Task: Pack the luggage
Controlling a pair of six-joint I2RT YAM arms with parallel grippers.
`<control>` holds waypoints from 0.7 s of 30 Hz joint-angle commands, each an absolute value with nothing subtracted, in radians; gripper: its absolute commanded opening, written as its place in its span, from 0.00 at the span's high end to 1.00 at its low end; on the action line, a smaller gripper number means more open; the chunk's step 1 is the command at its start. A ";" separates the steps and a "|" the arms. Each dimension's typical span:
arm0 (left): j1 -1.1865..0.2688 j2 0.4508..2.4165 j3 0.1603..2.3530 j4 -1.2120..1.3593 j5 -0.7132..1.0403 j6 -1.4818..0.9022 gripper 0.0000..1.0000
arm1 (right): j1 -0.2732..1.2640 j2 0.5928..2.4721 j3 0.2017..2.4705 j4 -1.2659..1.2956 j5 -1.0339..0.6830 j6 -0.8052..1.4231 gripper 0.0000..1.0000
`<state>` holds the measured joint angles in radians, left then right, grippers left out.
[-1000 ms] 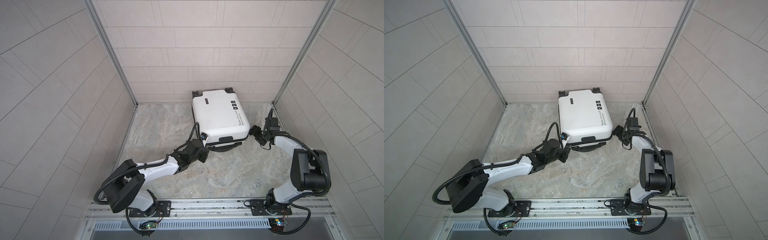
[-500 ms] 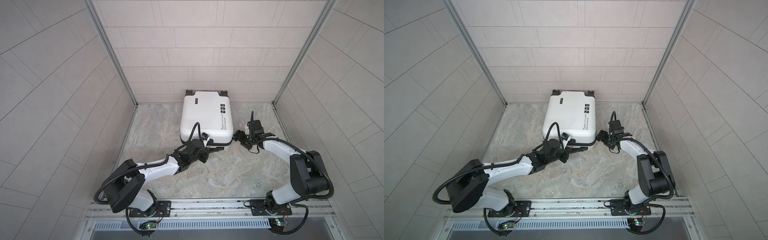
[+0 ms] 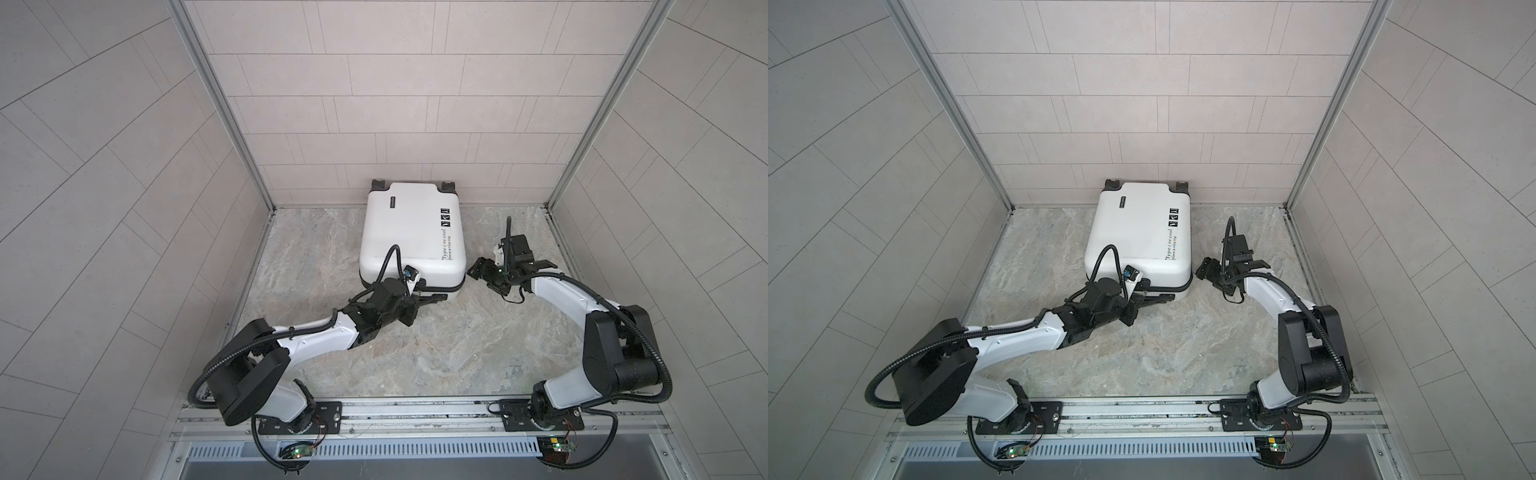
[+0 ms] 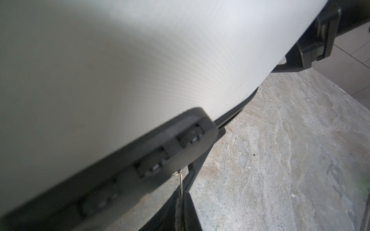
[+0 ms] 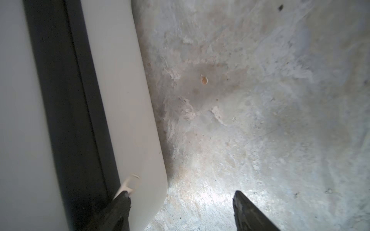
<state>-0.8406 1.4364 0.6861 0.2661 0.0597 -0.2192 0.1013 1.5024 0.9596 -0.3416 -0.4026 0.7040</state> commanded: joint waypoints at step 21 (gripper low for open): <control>-0.908 1.444 0.753 0.339 0.126 -0.192 1.00 | 0.253 1.560 1.014 -0.280 -0.430 0.728 0.17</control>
<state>-0.8661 1.4487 0.7044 0.2668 0.0429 -0.2131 0.1730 1.5578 1.0317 -0.3107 -0.3695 0.7094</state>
